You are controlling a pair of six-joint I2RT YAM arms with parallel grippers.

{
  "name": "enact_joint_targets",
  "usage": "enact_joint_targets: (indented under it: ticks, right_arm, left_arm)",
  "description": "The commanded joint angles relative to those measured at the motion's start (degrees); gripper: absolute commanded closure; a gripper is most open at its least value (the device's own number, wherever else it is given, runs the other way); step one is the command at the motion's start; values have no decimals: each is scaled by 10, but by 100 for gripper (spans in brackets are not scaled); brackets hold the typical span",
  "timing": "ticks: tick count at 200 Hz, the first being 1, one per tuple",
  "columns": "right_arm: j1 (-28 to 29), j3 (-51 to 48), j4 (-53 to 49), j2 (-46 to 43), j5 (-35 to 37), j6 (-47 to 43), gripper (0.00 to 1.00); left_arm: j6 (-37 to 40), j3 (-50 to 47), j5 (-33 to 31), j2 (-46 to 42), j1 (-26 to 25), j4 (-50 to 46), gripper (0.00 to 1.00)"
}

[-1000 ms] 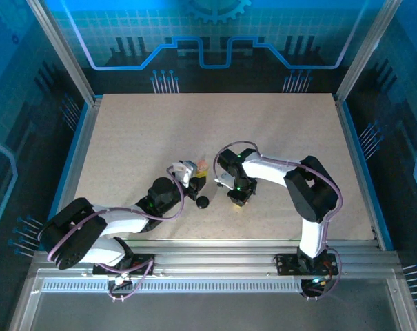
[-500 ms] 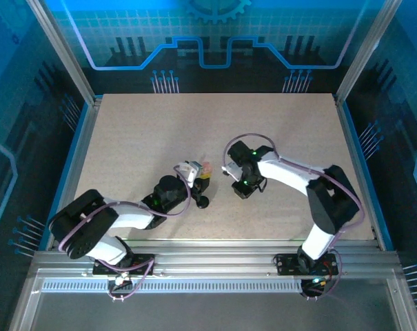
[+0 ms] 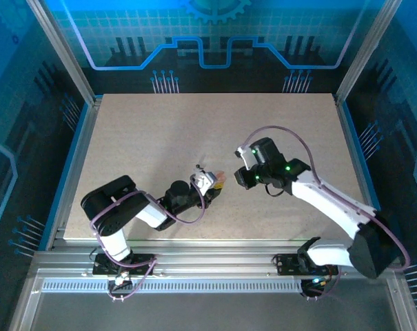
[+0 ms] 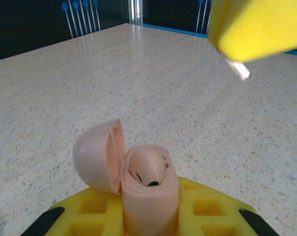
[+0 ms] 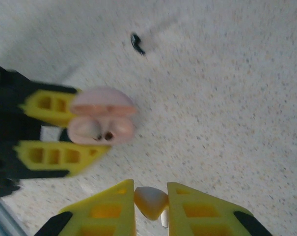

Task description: Insert the wireless bluetooth earbuds into the charging case

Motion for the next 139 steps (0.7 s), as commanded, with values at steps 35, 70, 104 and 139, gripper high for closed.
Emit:
enact_joint_targets:
  ticks: [35,70,104,139]
  right_arm:
    - [-2,-101,227,-62,-50,114,81]
    - [0,-150,315,-67,-47,165,81]
    - [1,-183,360,-75,-41,194,81]
    - [4,-200,382,-86,-40,208,81]
  left_arm:
    - [72,15,40,7,-14,72,79]
    - [72,22,31,3,-23,72,79]
    - [53,31,21,-2,-24,72,79]
    - [42,37,17,1,-25,73,79]
